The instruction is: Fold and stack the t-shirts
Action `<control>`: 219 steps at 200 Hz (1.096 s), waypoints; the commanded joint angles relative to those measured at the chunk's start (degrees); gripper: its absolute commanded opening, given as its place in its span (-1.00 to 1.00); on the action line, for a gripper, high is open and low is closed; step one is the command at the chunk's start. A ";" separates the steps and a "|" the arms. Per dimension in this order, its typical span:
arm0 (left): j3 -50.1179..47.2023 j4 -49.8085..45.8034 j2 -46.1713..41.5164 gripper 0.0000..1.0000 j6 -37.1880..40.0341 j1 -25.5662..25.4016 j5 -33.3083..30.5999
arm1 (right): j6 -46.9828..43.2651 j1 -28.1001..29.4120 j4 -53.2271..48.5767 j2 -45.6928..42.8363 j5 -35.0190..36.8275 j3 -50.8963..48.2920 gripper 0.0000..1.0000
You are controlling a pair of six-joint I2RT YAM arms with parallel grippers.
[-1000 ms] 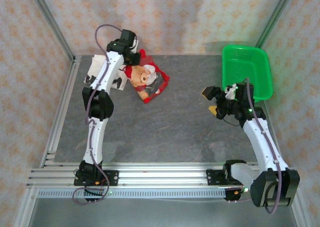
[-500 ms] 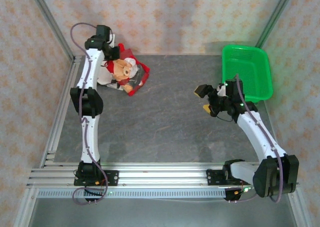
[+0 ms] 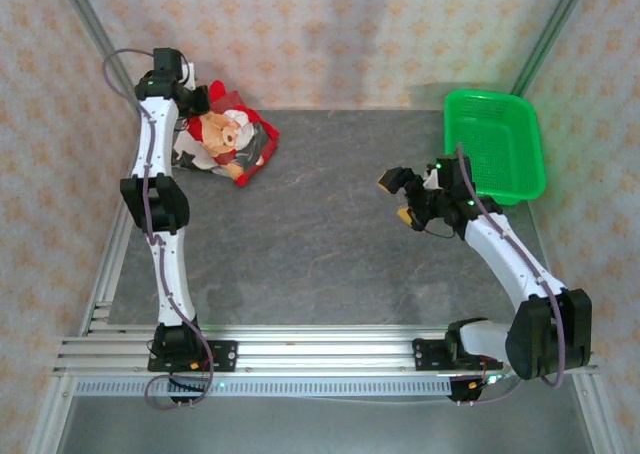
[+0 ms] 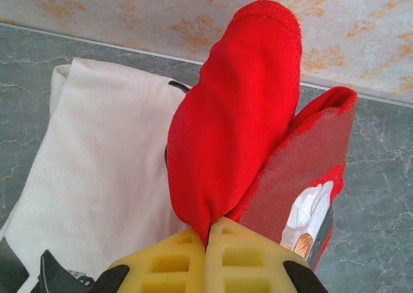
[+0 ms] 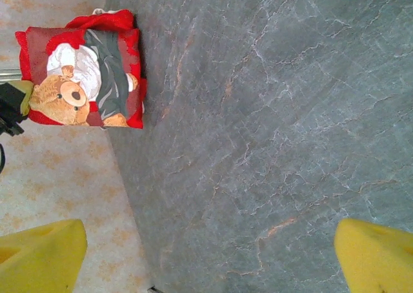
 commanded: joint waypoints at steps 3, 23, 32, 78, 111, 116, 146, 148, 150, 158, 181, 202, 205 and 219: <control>1.35 3.54 1.25 -1.00 -1.96 3.02 2.45 | 0.55 0.31 1.57 0.54 1.92 2.01 0.97; 0.89 4.00 2.39 -1.00 -2.92 4.68 2.90 | 0.38 0.31 1.28 1.78 1.95 3.01 0.97; 0.72 4.21 2.92 -1.00 -3.19 5.48 3.00 | 0.29 0.37 1.19 2.46 1.95 3.52 0.97; 0.35 4.56 6.77 -1.00 -5.32 9.02 3.08 | -1.09 2.16 -0.45 7.66 1.92 8.60 0.97; -0.08 4.45 9.25 -1.00 -6.97 11.25 2.31 | -1.45 4.52 -0.94 12.18 1.18 13.04 0.97; -0.34 4.47 9.47 -1.00 -7.11 11.50 2.30 | -1.47 4.87 -0.94 12.78 1.17 13.64 0.97; -2.40 4.53 10.68 -1.00 -9.32 13.07 1.00 | -1.71 8.16 -1.03 17.97 0.96 18.64 0.97; -2.58 4.43 10.76 -1.00 -9.43 13.12 0.65 | -1.75 8.36 -0.98 18.36 0.88 19.03 0.97; -2.74 4.36 10.78 -1.00 -9.57 13.15 0.28 | -1.72 8.63 -0.94 18.81 0.86 19.39 0.97; -3.49 4.15 10.90 -1.00 -10.17 13.43 -0.23 | -1.71 9.71 -0.64 20.47 0.74 20.94 0.97; -5.26 4.20 11.16 -0.55 -12.14 14.02 -2.13 | -0.63 12.44 1.11 25.56 0.57 25.09 0.97; -7.62 4.47 10.31 0.03 -13.97 14.49 -3.98 | 0.54 14.83 2.61 30.77 0.19 29.28 0.96; -7.99 4.57 10.07 0.08 -14.17 14.62 -4.21 | 0.75 15.12 2.85 31.52 0.23 29.86 0.97; -8.78 4.16 8.82 0.23 -15.32 14.89 -5.93 | 1.62 16.42 3.82 34.48 0.59 32.61 0.97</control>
